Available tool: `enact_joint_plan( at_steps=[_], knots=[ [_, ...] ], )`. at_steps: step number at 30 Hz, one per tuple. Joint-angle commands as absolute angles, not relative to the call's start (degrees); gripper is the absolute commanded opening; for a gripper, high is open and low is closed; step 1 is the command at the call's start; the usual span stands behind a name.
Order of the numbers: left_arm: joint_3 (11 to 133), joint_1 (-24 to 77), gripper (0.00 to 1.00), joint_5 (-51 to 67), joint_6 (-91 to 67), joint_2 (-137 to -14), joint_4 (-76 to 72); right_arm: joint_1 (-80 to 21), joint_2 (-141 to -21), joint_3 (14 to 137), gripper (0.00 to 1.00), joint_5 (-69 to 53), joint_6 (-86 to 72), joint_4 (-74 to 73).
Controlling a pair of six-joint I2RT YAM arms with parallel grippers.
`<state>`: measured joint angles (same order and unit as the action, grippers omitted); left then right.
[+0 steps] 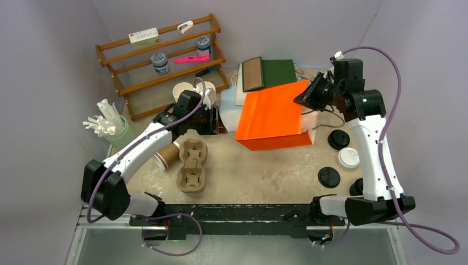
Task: Pack the takeout coffee
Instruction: Adjust the takeout bag at the center of the board, then move the takeout bag to the center of the board.
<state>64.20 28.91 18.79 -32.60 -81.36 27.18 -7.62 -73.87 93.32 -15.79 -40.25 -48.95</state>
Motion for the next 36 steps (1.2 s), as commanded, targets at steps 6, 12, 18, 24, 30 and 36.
enact_joint_plan(
  at_steps=[6,12,18,24,30,36],
  knots=[
    [61.4,28.8,0.47,14.4,-33.7,-70.9,26.9,-12.4,-76.1,99.9,0.00,3.5,-33.4,-75.9],
    [63.8,28.8,0.51,8.3,-30.8,-69.4,30.1,-22.8,-80.1,98.9,0.25,6.0,-36.3,-74.2],
    [64.6,28.8,0.54,5.6,-30.6,-69.7,31.4,-28.0,-81.1,99.1,0.68,0.4,-37.5,-66.2],
    [67.3,28.8,0.57,0.8,-29.4,-68.6,33.0,-28.3,-78.9,101.4,0.68,-6.6,-36.2,-61.9],
    [68.5,28.8,0.60,4.2,-28.5,-68.7,31.2,-28.1,-78.0,106.3,0.74,-14.0,-36.6,-59.8],
    [67.7,30.9,0.62,13.1,-26.4,-67.5,22.8,-28.1,-78.6,113.1,0.74,0.2,-39.5,-65.0]
  ],
)
